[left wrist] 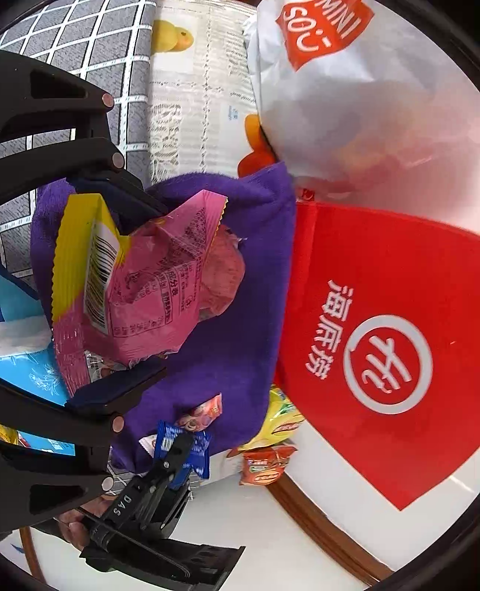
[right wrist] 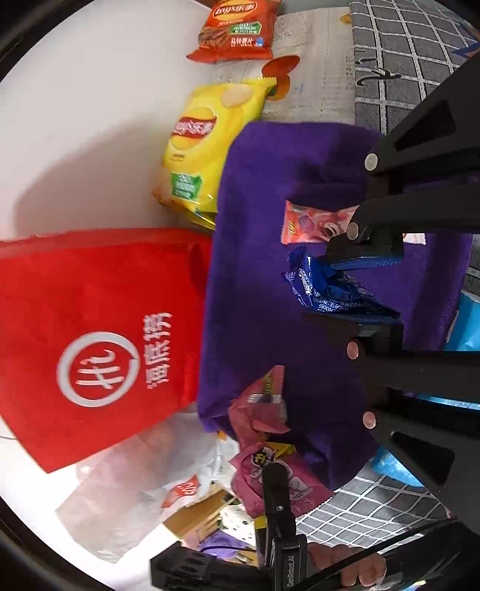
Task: Organize snacks
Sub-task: 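Carry the blue packet and pink-yellow bag with both tools toward the purple towel, then open the right tool to drop the blue packet while the left tool releases the pink-yellow bag, then move both tools back from the towel toward the snack pile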
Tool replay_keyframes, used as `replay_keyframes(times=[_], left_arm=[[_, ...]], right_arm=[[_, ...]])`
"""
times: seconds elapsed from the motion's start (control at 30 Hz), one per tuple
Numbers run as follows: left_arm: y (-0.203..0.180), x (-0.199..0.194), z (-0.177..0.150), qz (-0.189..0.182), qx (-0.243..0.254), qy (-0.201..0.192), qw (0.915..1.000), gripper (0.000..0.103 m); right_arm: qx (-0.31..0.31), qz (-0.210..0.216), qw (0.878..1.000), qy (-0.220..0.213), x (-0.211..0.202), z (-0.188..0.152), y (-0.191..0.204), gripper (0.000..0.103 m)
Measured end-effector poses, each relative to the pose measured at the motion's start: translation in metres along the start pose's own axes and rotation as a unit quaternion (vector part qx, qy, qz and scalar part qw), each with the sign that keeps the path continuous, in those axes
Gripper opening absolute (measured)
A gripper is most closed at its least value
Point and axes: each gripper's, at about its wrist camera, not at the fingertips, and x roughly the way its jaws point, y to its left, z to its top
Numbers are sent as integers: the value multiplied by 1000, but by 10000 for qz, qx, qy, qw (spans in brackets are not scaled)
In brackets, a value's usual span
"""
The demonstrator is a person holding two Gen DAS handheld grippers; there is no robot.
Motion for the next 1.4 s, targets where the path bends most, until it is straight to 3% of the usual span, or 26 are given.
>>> replay_keyframes(times=[0.57,0.73,0.83,1.0,1.17,1.4], left_arm=[[-18,30,-7,17,203,445,9988,75],[-20,31,-7,62,224,453,9987,75],[-20,30,-6,33,205,452,9988,75],[-23,26,-5,34,232,434,9988,79],[-30,14,-4,-42,332,238,9992,87],[-31,-6,-2,-194,291,-9,9994,88]], right_arm=[[-153,147,9988,440,29,-6,12,20],[-52,204,9995,248,24,-4,9,22],[-81,182,9996,211,20,-4,10,29],[-92,66,9999,63,9,0,8,49],[-65,-66,9987,-496,-20,6,6,69],[-147,-191,9955,-914,-48,9,12,70]])
